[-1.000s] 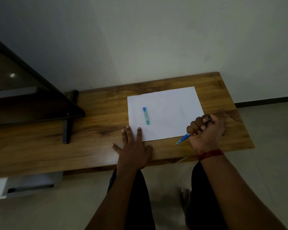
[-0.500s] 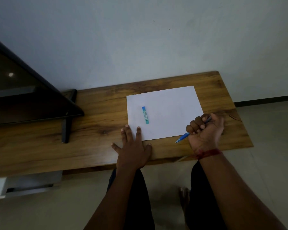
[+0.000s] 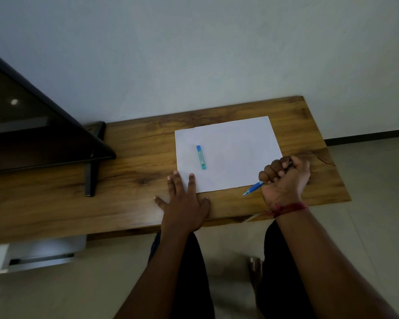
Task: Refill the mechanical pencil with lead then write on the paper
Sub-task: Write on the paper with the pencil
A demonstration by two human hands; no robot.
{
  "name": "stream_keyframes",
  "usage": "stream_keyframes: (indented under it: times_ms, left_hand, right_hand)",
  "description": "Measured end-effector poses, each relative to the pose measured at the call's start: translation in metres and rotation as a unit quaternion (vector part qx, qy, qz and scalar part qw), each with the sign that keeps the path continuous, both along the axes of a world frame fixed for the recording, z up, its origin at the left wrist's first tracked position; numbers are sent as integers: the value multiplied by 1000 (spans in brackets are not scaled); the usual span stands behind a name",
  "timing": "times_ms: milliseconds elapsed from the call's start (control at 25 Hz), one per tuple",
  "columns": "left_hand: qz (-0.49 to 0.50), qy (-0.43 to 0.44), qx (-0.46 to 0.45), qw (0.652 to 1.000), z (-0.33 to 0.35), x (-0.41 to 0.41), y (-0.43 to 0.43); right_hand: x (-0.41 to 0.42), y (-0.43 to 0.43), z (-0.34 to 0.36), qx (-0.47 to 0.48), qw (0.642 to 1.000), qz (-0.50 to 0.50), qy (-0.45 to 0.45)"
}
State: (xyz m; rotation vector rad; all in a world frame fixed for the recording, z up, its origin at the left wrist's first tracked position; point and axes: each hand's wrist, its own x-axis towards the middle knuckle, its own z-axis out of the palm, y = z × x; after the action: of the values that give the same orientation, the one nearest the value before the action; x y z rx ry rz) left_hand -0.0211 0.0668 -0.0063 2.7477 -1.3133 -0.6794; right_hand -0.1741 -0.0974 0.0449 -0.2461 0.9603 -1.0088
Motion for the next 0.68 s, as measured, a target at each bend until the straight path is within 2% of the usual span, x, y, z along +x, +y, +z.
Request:
stream_keyframes:
  times_ms: [680]
  left_hand:
    - [1, -4, -9, 1000, -4, 2, 0]
  right_hand:
    - [3, 0, -2, 11, 1000, -10, 15]
